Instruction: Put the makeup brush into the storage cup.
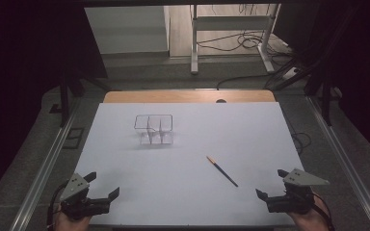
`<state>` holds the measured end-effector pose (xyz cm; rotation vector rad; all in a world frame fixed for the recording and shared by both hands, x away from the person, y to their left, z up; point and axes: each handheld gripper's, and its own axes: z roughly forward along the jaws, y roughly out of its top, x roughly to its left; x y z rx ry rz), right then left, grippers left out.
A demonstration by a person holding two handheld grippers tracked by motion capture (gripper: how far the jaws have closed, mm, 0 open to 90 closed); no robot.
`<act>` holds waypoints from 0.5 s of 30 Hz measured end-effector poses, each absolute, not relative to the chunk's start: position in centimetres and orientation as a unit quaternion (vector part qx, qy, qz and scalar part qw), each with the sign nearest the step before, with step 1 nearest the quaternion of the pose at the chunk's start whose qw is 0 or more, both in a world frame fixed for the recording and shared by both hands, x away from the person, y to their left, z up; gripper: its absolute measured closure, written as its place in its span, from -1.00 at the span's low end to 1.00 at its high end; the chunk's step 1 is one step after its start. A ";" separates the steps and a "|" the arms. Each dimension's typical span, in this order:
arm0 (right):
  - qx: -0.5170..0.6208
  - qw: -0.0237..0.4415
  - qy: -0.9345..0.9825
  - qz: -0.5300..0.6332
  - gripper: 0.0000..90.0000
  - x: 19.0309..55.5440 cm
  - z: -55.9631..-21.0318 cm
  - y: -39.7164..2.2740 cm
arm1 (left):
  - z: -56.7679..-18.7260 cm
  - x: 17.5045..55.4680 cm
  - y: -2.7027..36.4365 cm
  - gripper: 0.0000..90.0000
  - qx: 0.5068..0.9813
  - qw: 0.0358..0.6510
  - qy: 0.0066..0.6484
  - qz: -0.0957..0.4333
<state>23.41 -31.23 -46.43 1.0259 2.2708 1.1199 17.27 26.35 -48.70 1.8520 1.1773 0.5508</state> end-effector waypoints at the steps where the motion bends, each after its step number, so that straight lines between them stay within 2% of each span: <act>1: 0.368 0.203 0.814 0.401 -1.00 23.4 -46.4 -31.2 | -48.7 17.3 26.3 -0.94 0.741 0.425 0.471 0.220; 15: 0.357 0.198 0.828 0.385 -1.00 23.4 -46.6 -30.9 | -48.6 17.2 26.5 -0.93 0.731 0.442 0.468 0.225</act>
